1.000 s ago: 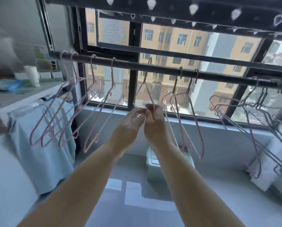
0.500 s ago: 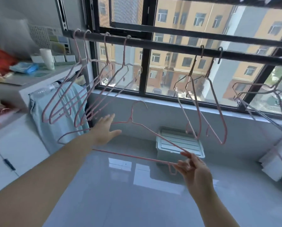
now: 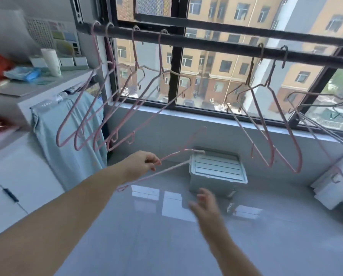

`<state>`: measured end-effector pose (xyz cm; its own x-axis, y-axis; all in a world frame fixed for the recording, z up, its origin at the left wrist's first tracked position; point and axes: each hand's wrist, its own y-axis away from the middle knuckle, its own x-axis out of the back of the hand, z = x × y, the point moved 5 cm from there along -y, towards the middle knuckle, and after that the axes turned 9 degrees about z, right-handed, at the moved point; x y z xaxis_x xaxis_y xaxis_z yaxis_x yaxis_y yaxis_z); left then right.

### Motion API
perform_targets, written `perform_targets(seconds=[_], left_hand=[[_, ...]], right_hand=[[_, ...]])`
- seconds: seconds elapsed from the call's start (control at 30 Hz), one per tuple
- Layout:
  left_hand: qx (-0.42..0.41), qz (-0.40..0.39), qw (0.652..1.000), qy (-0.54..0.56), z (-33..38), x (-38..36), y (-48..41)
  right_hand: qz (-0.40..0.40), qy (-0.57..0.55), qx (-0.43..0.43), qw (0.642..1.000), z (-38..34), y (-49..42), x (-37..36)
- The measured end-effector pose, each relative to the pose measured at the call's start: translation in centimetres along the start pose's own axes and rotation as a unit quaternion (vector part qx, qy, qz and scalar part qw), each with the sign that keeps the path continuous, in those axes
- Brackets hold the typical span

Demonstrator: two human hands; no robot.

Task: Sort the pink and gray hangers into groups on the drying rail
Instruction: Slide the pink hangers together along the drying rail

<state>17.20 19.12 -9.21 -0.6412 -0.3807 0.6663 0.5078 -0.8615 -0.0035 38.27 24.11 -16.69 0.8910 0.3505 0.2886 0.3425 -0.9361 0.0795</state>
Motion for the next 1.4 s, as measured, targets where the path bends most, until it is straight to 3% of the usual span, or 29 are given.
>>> perform_targets(seconds=[0.07,0.2,0.5,0.7,0.87,1.23,1.4], left_hand=[[0.020,0.036,0.997,0.073,1.2,-1.3,0.3],[0.036,0.092,0.970,0.223,4.1,-1.8,-0.2],[0.009,0.117,0.927,0.356,10.7,1.6,-3.0],[-0.011,0.110,0.913,0.393,12.6,4.4,-4.2],[-0.007,0.146,0.926,0.347,12.7,5.3,-5.5],[0.035,0.149,0.930,0.333,10.3,4.7,-6.1],[0.033,0.165,0.936,0.308,9.4,4.8,-5.8]], right_hand=[[-0.099,0.053,0.096,0.989,-1.5,2.9,-4.1],[-0.141,0.130,0.206,0.960,-4.5,4.9,-6.8],[-0.044,0.112,0.316,0.941,-10.9,2.3,-5.6],[-0.033,0.091,0.329,0.939,-12.8,0.8,-5.5],[-0.038,0.065,0.321,0.944,-13.9,-0.2,-5.6],[-0.065,0.039,0.265,0.961,-12.7,-0.6,-6.1],[-0.031,0.123,0.305,0.944,-13.8,0.9,-3.3]])
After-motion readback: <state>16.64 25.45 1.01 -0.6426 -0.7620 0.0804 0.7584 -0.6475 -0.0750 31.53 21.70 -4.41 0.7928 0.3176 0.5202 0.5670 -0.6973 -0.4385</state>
